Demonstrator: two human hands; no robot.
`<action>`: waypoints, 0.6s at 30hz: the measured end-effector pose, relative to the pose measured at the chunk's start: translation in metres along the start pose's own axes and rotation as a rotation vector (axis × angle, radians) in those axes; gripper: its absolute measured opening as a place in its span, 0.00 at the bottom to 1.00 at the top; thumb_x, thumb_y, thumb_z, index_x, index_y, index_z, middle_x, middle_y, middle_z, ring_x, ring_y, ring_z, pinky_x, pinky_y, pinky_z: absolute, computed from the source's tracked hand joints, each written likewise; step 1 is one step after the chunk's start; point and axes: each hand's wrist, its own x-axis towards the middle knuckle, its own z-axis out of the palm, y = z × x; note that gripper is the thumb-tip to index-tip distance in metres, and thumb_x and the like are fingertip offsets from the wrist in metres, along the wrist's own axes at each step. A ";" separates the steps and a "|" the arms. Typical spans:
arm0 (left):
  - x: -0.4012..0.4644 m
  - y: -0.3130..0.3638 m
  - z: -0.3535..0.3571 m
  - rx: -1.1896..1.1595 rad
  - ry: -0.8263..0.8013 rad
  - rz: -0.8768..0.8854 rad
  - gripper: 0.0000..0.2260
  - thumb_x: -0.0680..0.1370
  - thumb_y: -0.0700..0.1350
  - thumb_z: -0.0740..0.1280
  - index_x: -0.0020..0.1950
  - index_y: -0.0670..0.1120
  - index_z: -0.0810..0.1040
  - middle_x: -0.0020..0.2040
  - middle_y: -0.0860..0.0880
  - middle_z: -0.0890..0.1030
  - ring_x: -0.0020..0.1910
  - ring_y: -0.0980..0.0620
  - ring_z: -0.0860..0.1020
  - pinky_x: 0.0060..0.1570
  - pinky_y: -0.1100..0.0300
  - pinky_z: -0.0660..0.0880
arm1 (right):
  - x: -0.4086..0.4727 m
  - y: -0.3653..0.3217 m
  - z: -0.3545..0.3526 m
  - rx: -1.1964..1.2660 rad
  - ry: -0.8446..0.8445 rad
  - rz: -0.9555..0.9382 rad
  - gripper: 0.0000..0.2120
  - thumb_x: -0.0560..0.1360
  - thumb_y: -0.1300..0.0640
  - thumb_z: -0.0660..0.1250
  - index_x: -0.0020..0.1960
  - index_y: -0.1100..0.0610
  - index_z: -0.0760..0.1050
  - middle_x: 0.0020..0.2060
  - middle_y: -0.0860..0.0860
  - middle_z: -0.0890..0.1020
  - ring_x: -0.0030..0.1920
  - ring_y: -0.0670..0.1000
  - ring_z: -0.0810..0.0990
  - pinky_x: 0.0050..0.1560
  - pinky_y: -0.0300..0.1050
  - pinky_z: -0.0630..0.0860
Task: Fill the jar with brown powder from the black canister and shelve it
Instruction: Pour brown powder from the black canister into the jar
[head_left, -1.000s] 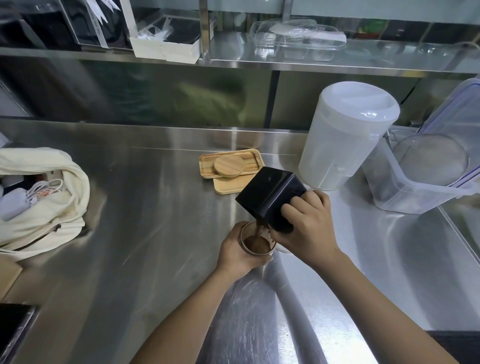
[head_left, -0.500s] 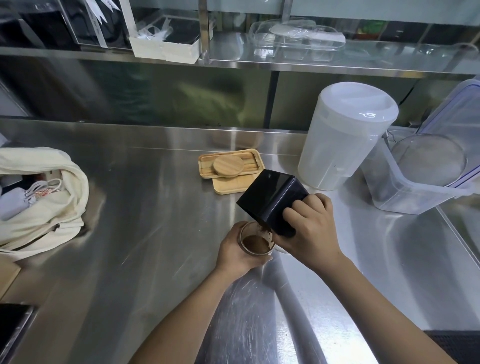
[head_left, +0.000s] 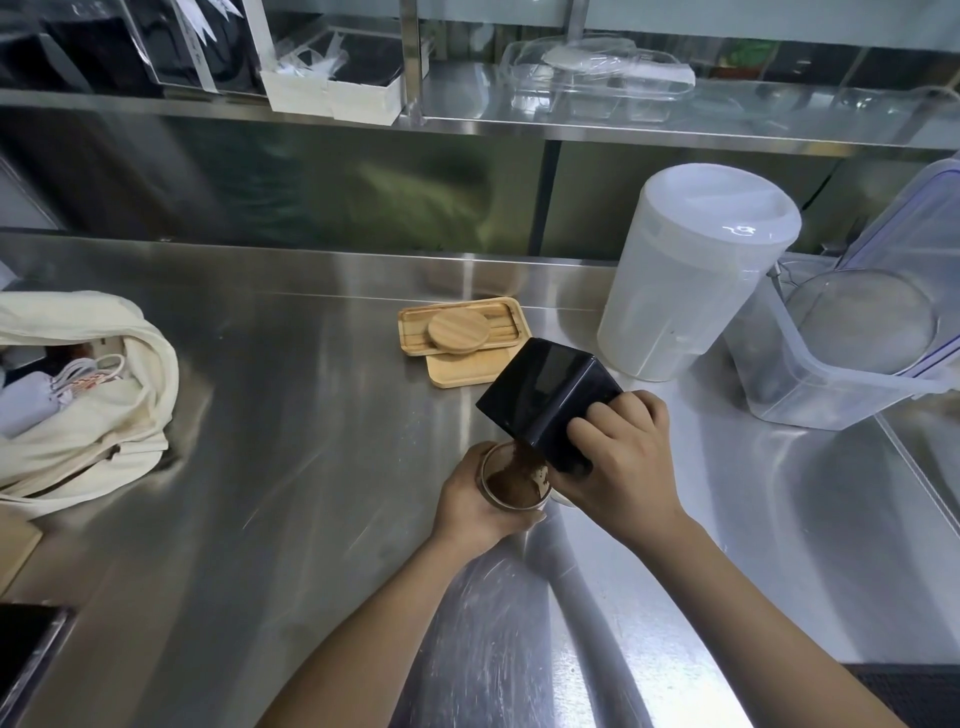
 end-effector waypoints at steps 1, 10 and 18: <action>0.000 -0.001 0.000 -0.001 -0.001 -0.002 0.33 0.54 0.63 0.80 0.53 0.71 0.67 0.51 0.70 0.77 0.52 0.70 0.76 0.48 0.79 0.69 | 0.000 0.000 0.000 -0.004 -0.005 0.001 0.13 0.66 0.53 0.72 0.32 0.57 0.70 0.28 0.52 0.73 0.34 0.55 0.70 0.45 0.48 0.64; 0.002 -0.006 0.004 -0.001 0.035 0.038 0.34 0.53 0.65 0.80 0.54 0.69 0.67 0.52 0.66 0.78 0.53 0.62 0.79 0.52 0.70 0.76 | 0.001 0.000 -0.001 -0.017 0.009 -0.005 0.13 0.69 0.51 0.68 0.32 0.57 0.70 0.28 0.52 0.73 0.33 0.56 0.70 0.45 0.49 0.65; 0.001 -0.006 0.004 -0.031 0.047 0.069 0.35 0.53 0.65 0.79 0.55 0.70 0.67 0.54 0.62 0.80 0.54 0.59 0.79 0.56 0.60 0.79 | -0.001 0.001 -0.001 -0.018 0.009 -0.009 0.15 0.66 0.53 0.73 0.31 0.57 0.69 0.27 0.52 0.72 0.32 0.55 0.69 0.45 0.48 0.65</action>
